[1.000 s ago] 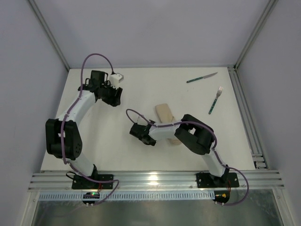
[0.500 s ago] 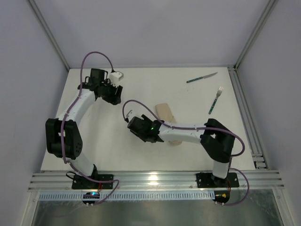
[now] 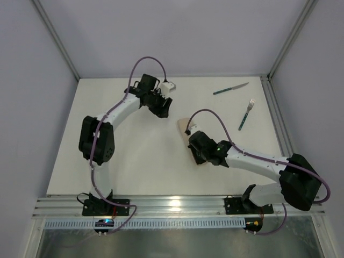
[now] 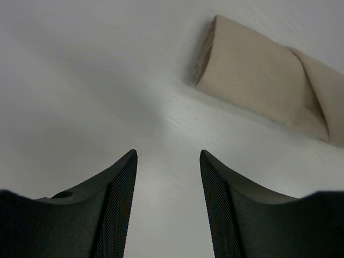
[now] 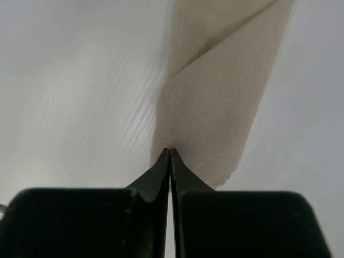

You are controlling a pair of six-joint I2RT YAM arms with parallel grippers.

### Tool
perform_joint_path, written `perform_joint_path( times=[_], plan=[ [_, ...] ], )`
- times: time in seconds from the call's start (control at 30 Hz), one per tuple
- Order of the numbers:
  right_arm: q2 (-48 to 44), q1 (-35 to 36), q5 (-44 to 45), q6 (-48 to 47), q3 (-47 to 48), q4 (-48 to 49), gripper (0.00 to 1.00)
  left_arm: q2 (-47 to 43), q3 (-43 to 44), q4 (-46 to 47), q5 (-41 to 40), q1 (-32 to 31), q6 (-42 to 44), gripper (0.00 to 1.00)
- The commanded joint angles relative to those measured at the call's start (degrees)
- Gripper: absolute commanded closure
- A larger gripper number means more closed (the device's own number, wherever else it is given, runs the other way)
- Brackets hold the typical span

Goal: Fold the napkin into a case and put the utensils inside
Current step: Smooth out the smaller rectangle-folded napkin at the center of the board.

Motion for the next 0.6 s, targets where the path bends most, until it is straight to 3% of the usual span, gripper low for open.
perform_joint_path(
  times=[0.0,0.27,0.43,0.57],
  plan=[
    [2.6,-1.2,-7.5,1.1,-5.2,8.0,0.96,3.5,5.3,-0.8,3.5,-3.7,-1.9,0.48],
    [10.1,-3.1,-9.3,1.8,-8.1,13.2,0.96,14.1,14.3,-4.8,6.8,-9.4,-1.8,0.49],
    [6.2,-3.2,-8.6,3.1,-7.2,11.9,0.96,17.5,13.5,-7.2,-0.4,-9.9,-0.5,0.54],
    [1.6,-3.5,-8.4,3.1,-5.7,9.9,0.96,18.0,10.0,-3.9,-3.8,-9.9,1.4,0.55]
  ],
)
